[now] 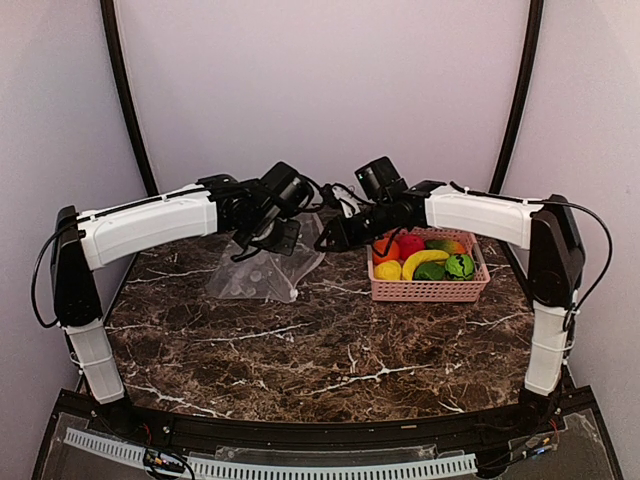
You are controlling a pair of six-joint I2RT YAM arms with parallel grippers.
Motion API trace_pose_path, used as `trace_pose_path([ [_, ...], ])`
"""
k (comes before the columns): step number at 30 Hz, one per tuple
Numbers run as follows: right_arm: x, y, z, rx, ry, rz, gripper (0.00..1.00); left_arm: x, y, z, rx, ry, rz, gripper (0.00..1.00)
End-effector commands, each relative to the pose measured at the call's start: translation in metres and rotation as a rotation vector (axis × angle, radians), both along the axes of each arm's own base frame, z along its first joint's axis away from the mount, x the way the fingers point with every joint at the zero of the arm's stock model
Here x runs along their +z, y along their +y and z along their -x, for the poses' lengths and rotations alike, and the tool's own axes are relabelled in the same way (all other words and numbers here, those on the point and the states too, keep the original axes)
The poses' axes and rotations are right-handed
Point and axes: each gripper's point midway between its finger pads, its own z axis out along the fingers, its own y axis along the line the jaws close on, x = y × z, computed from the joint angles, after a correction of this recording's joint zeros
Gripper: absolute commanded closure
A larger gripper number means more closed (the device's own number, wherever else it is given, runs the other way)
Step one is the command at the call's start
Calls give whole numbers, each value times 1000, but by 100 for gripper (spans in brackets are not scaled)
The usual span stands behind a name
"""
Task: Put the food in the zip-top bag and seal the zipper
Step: Open the zipper food storage bag at the center of the board.
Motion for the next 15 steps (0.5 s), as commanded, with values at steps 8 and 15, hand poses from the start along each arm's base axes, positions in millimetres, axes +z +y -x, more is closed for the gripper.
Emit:
trace_pose_path([
  [8,89,-52,14,222,-219,-124,56,-5,1,0,-23,61,71,99],
  [15,86,-125,-14,165,-275,-19,49,-5,-7,2,-59,73,107,99],
])
